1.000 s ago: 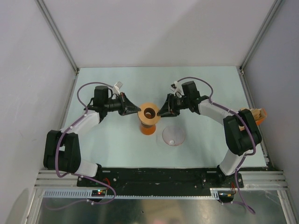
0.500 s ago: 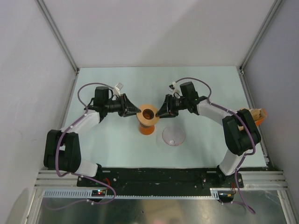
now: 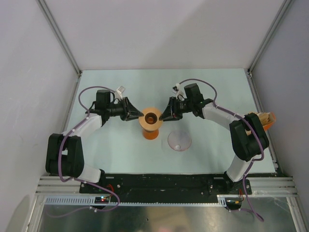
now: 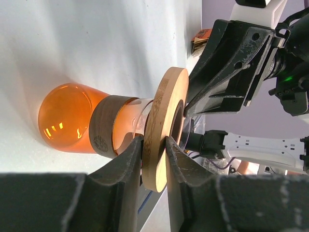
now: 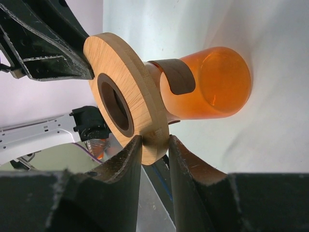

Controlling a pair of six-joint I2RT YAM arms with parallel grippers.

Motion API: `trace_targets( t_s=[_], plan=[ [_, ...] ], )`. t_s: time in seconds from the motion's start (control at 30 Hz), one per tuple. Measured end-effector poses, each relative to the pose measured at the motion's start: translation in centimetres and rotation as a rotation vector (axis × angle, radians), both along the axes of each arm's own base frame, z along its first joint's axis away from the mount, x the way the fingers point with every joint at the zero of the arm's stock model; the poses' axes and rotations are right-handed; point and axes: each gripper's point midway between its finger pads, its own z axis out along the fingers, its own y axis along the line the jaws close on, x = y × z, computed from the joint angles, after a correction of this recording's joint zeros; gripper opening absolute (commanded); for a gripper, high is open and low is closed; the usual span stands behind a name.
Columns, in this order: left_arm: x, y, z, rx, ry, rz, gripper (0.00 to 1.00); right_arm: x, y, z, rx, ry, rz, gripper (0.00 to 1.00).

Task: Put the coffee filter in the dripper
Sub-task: Place the dripper holder onto the coffee server.

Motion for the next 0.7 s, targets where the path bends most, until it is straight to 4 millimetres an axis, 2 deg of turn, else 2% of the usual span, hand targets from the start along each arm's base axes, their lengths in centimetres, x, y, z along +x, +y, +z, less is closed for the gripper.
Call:
trace_targets(
  t_s=[0.13,0.23,0.43,0.7],
  plan=[
    [0.1,0.2,0.1,-0.004,-0.001,0.002,0.23,0.2,0.1,0.3,0.004,-0.002,-0.004,0.18],
    [0.2,0.5,0.1,-0.007,-0.001,0.008,0.21,0.3,0.2,0.6,0.010,0.004,-0.010,0.12],
    [0.4,0.8,0.2,-0.013,-0.002,0.015,0.21,0.6,0.4,1.1,0.020,0.006,-0.010,0.10],
    [0.6,1.0,0.1,-0.007,-0.007,0.022,0.27,0.9,0.6,0.8,0.015,0.007,-0.004,0.13]
  ],
)
